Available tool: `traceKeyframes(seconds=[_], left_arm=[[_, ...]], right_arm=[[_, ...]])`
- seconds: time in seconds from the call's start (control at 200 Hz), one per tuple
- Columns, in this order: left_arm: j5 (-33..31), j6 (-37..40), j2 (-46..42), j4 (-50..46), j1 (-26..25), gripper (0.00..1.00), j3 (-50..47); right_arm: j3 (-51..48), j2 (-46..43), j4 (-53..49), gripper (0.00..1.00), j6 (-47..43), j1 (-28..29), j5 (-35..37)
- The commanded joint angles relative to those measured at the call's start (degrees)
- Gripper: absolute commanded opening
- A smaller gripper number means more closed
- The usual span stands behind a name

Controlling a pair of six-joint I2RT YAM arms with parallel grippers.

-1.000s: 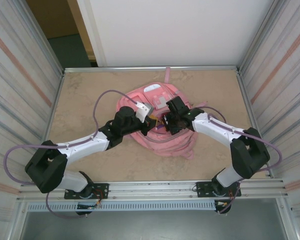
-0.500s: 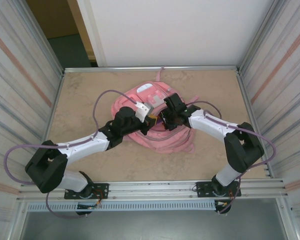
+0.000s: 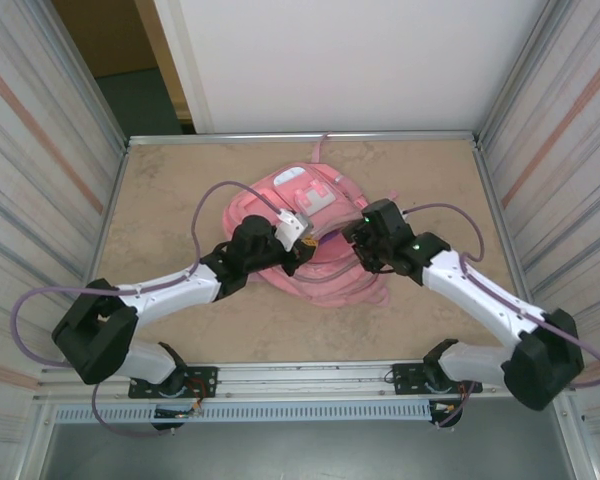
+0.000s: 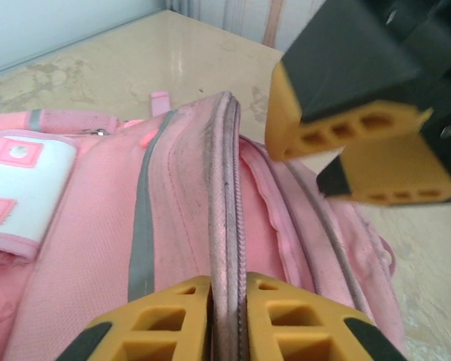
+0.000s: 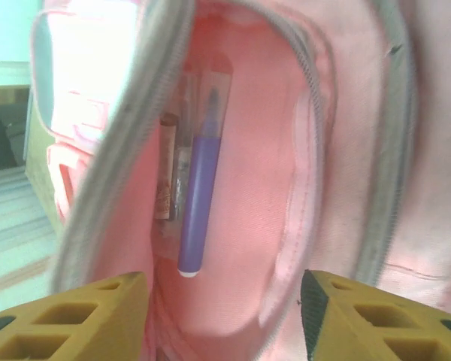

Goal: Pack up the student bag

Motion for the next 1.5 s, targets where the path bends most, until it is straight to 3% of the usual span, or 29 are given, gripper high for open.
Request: traceKeyframes(seconds=[0.0, 0.115, 0.246, 0.336, 0.481, 0.707, 0.942, 1.017, 1.127, 1.183, 1.398, 1.493], left_arm=[[3.6, 1.2, 0.1, 0.4, -1.1, 0.21, -0.9], [4.9, -2.8, -3.5, -11.8, -1.1, 0.35, 3.0], [4.6, -4.9, -8.2, -22.6, -1.2, 0.44, 6.6], [-0.4, -16.6, -9.1, -29.6, 1.9, 0.6, 8.0], [6.7, -30.4, -4.4, -34.2, 10.4, 0.5, 7.8], [5.1, -35.9, -0.8, -34.0, 8.8, 0.54, 7.6], [-1.2, -41.5, 1.6, -33.0, 8.2, 0.59, 6.3], [-2.7, -44.0, 2.7, -31.7, 8.2, 0.58, 5.8], [-4.3, -47.6, 4.1, -28.9, 8.2, 0.53, 5.2], [-6.3, -49.4, 4.3, -28.2, 8.1, 0.47, 4.8], [-12.3, -50.7, -1.1, -28.0, 8.1, 0.03, 2.3], [-12.1, -50.7, -4.0, -28.3, 8.5, 0.0, 0.1]], right_arm=[[-1.3, -5.9, -7.4, 0.58, -6.8, -0.9, 7.8], [-2.5, -9.6, -10.1, 0.62, -9.9, -3.5, 9.3], [-2.3, -8.9, -9.0, 0.67, -16.4, -5.1, 8.7], [-0.7, -6.0, -8.6, 0.7, -20.0, -4.9, 7.7], [-0.6, -1.4, -4.4, 0.73, -24.0, -4.9, 4.9], [3.5, 6.3, -3.8, 0.57, -32.1, -6.5, 2.5], [3.7, 11.7, 1.7, 0.54, -32.2, -8.7, -5.9], [4.0, 14.4, 3.7, 0.42, -32.0, -8.7, -7.3], [5.1, 19.2, 7.0, 0.22, -32.2, -8.5, -11.5], [5.7, 21.3, 8.4, 0.18, -32.9, -8.1, -13.0], [10.9, 28.9, 10.6, 0.17, -37.3, -7.4, -13.8], [13.0, 32.8, 13.7, 0.17, -39.1, -8.2, -16.3]])
